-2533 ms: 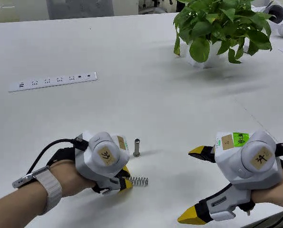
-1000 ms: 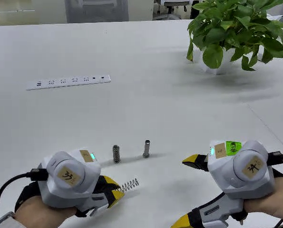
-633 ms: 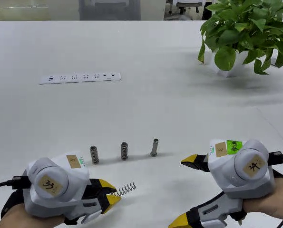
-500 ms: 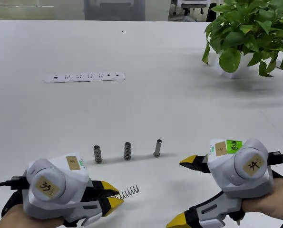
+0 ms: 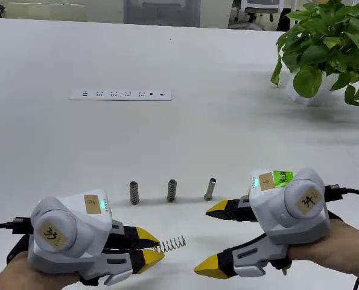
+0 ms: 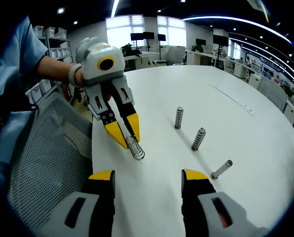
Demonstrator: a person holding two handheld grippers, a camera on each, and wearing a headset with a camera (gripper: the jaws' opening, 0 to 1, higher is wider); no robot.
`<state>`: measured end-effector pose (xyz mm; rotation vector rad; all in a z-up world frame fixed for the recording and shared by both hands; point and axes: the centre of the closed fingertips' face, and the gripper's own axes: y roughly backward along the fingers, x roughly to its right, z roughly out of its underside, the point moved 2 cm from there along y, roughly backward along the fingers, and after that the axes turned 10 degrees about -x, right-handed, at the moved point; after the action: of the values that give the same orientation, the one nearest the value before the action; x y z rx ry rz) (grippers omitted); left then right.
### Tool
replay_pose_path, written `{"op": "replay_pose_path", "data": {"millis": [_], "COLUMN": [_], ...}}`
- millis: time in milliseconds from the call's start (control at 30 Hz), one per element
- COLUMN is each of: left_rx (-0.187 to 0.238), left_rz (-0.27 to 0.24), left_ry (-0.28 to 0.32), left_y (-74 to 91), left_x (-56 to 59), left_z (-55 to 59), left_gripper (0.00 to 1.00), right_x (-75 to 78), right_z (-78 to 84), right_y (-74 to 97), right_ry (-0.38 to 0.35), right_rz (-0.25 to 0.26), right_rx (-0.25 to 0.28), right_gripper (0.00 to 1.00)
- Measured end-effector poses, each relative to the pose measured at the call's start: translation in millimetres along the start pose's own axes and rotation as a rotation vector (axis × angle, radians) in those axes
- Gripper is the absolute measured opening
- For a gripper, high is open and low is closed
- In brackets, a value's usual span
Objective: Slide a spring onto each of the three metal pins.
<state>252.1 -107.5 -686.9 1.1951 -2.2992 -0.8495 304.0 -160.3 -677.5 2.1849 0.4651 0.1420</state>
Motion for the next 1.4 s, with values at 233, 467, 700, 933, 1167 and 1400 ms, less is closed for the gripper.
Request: {"op": "replay_pose_path", "data": {"millis": [233,467,700,933,1167,1400], "left_rx": [0.011,0.025,0.026,0.03,0.023,0.017], "left_rz": [0.024,0.038,0.053,0.068,0.073,0.076], "left_ry": [-0.012,-0.014,-0.032,-0.035,-0.033,-0.032], "left_y": [0.1,0.2,0.7,0.0,-2.2,-3.7], "left_x": [2.2,4.3,5.9,8.4,9.5,10.0], "left_z": [-0.3,-3.5,-5.1,-6.2,-4.6,-5.1], "left_gripper": [0.1,0.1,0.1,0.1,0.1,0.1], "right_x": [-7.7,-16.2,-18.6,-18.9,-20.3,-23.0], "right_z": [-14.3,-22.6,-20.9,-19.0,-17.7,-25.4], "right_y": [-4.3,-4.1,-3.6,-3.6,-3.1,0.8], "right_ry": [0.045,0.093,0.11,0.102,0.117,0.151], "right_rz": [-0.048,-0.089,-0.115,-0.128,-0.128,-0.117], "right_rx": [0.045,0.077,0.065,0.054,0.031,0.021], "right_gripper": [0.43,0.31,0.2,0.12,0.12,0.12]}}
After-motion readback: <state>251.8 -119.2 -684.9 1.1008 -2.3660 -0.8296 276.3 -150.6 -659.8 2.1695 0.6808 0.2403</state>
